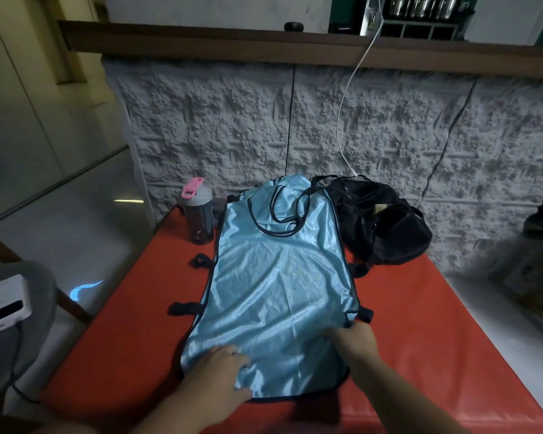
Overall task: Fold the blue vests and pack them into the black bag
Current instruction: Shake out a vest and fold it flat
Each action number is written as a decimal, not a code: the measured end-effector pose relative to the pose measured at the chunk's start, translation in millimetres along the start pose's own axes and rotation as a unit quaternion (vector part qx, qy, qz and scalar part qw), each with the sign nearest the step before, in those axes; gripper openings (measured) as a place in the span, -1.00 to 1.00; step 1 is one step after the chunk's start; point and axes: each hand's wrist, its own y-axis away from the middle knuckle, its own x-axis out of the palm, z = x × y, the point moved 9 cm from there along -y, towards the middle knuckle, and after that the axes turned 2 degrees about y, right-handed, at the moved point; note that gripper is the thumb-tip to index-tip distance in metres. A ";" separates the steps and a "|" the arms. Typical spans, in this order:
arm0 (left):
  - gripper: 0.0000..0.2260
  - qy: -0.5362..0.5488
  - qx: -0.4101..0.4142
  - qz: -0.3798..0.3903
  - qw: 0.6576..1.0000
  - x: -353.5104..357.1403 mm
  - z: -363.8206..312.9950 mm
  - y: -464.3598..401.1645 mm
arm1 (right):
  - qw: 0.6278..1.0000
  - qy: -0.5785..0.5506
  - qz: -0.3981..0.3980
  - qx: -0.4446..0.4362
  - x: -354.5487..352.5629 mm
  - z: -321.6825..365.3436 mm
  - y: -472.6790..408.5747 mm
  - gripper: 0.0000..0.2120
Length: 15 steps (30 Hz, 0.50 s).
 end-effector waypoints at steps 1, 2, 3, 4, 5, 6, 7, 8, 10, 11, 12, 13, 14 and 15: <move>-0.47 0.007 0.010 0.003 1.000 3.5 -4.8 -0.1 | 0.999 -0.037 0.013 0.004 1.5 0.3 -0.2 -0.76; -0.45 0.003 0.014 0.006 1.000 7.2 -7.0 -0.1 | 0.997 -0.074 0.034 0.013 4.4 -0.2 -0.7 -0.74; -0.44 -0.008 0.014 0.006 1.000 8.2 -8.9 -0.1 | 0.993 -0.105 0.056 0.027 6.8 -1.2 -0.4 -0.70; -0.42 -0.019 0.011 0.012 1.000 9.9 -9.3 -0.1 | 0.988 -0.124 0.077 0.043 8.8 -3.9 -1.0 -0.64; -0.38 -0.032 0.010 0.019 0.999 10.9 -10.1 -0.6 | 0.984 -0.138 0.099 0.053 9.4 -3.5 0.1 -0.59; -0.35 -0.042 0.010 0.028 0.999 12.5 -10.9 -1.3 | 0.981 -0.146 0.113 0.056 7.2 -0.4 3.9 -0.61; -0.33 -0.050 0.010 0.034 0.998 12.6 -11.9 -1.5 | 0.980 -0.145 0.120 0.056 2.9 4.0 8.7 -0.68; -0.33 -0.053 0.010 0.039 0.998 13.3 -12.3 -1.9 | 0.980 -0.141 0.127 0.059 -2.0 7.1 12.6 -0.74; -0.33 -0.056 0.008 0.041 0.998 13.1 -13.1 -2.4 | 0.979 -0.129 0.136 0.081 -13.8 4.7 11.6 -0.75; -0.33 -0.055 0.007 0.039 0.998 13.2 -13.5 -2.2 | 0.979 -0.123 0.133 0.095 -20.8 0.9 10.0 -0.75; -0.33 -0.049 0.005 0.037 0.998 14.0 -12.8 -2.3 | 0.979 -0.115 0.126 0.108 -28.3 -3.4 7.1 -0.73; -0.32 -0.043 0.004 0.037 0.998 14.4 -12.7 -2.2 | 0.981 -0.098 0.109 0.125 -38.1 -9.0 4.4 -0.69; -0.33 -0.039 0.003 0.038 0.999 15.2 -11.8 -2.5 | 0.983 -0.078 0.091 0.137 -46.9 -15.6 1.2 -0.66; -0.34 -0.039 0.006 0.038 0.999 15.0 -11.6 -2.7 | 0.985 -0.058 0.074 0.145 -55.5 -21.0 -1.1 -0.64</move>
